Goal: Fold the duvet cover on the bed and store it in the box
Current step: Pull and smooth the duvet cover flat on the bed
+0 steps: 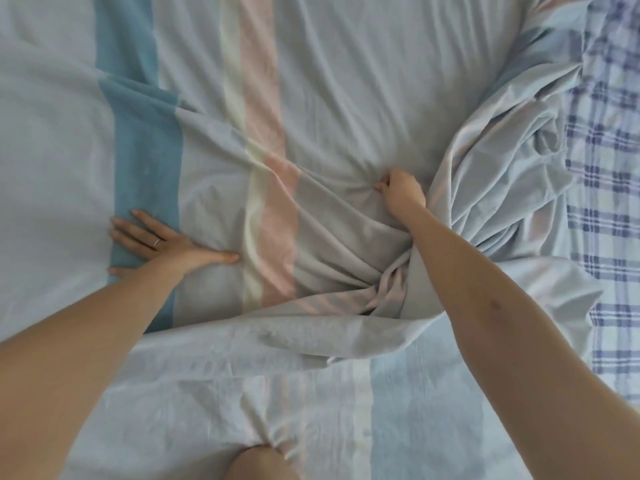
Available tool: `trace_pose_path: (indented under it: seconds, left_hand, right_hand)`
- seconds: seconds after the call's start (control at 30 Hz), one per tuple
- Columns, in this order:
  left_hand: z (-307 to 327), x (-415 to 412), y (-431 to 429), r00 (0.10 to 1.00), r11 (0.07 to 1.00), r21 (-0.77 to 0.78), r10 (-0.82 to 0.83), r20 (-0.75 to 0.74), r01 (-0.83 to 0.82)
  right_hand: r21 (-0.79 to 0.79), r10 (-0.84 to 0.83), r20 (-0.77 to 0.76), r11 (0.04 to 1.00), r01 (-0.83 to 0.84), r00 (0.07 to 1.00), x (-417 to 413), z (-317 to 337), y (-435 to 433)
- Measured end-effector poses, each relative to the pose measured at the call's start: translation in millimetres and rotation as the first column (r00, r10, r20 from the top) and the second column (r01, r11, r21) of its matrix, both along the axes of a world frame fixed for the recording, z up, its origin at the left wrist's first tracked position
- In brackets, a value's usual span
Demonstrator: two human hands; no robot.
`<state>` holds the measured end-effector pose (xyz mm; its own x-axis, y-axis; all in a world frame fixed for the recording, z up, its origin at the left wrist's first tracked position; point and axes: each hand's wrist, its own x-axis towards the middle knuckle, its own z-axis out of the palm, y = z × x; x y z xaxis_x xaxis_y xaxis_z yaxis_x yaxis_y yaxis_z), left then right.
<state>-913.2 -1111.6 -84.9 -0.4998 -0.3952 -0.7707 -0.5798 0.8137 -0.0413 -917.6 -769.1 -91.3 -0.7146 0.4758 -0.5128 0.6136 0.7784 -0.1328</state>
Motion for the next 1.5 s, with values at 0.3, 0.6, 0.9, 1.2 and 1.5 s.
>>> trace_pose_path:
  seconds: [0.3,0.6,0.9,1.2,1.5]
  left_hand:
    - [9,-18,2,0.988,0.999,0.020,0.031,0.151,-0.035]
    - [3,-29,7,0.977,0.999,0.018,0.027,0.209,-0.031]
    - [17,-31,4,0.967,0.999,0.030,0.025,0.252,-0.034]
    - [14,-30,6,0.968,0.999,0.021,0.018,0.251,-0.024]
    - [14,-32,11,0.965,1.000,-0.009,0.028,0.260,-0.027]
  right_hand:
    - [0.050,-0.238,-0.468,0.954,0.295,0.851,-68,29,36]
    - [-0.040,-0.257,-0.516,0.960,0.277,0.817,-102,26,50]
    - [0.212,-0.232,0.016,0.951,0.224,0.973,-4,-9,56]
    - [0.234,-0.432,-0.100,0.865,0.444,0.896,-23,7,72]
    - [-0.205,-0.711,-0.363,0.692,0.692,0.603,-51,-3,52]
